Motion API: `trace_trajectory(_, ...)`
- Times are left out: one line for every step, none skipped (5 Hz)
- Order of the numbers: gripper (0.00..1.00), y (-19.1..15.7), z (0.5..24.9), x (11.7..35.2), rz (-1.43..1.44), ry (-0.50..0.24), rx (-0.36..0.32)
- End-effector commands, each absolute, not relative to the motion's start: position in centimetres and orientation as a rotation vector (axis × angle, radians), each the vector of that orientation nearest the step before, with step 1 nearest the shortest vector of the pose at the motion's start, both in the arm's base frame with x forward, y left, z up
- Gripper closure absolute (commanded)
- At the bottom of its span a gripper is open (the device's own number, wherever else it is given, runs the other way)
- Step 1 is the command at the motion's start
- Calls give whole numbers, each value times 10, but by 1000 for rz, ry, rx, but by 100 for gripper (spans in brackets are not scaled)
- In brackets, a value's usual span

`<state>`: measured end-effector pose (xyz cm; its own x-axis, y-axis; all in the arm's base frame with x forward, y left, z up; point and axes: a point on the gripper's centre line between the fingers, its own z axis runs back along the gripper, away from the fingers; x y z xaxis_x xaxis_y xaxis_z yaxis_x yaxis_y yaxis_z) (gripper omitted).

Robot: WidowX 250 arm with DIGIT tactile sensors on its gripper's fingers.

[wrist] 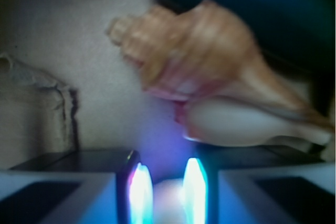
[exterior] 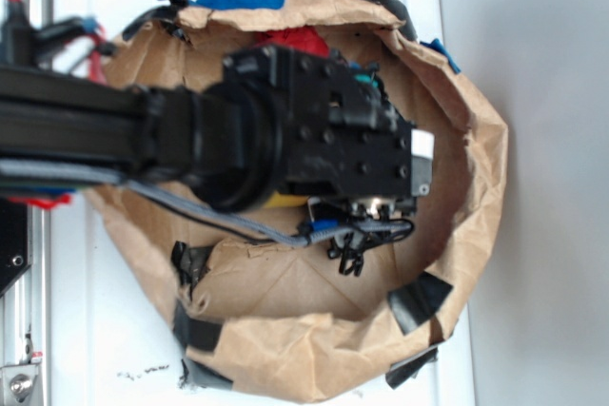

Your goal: Grab the green sponge.

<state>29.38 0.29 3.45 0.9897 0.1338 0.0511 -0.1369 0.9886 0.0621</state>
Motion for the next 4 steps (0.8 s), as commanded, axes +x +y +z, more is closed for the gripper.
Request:
trace_trajectory(100,2,109,289,129,-132,-25)
trace_trajectory(100,3,145,277,122,-143,-94)
trace_trajectory(100,7,166,265,115,-176,-127)
trace_trajectory(100,9,174,258,114,-216,-134)
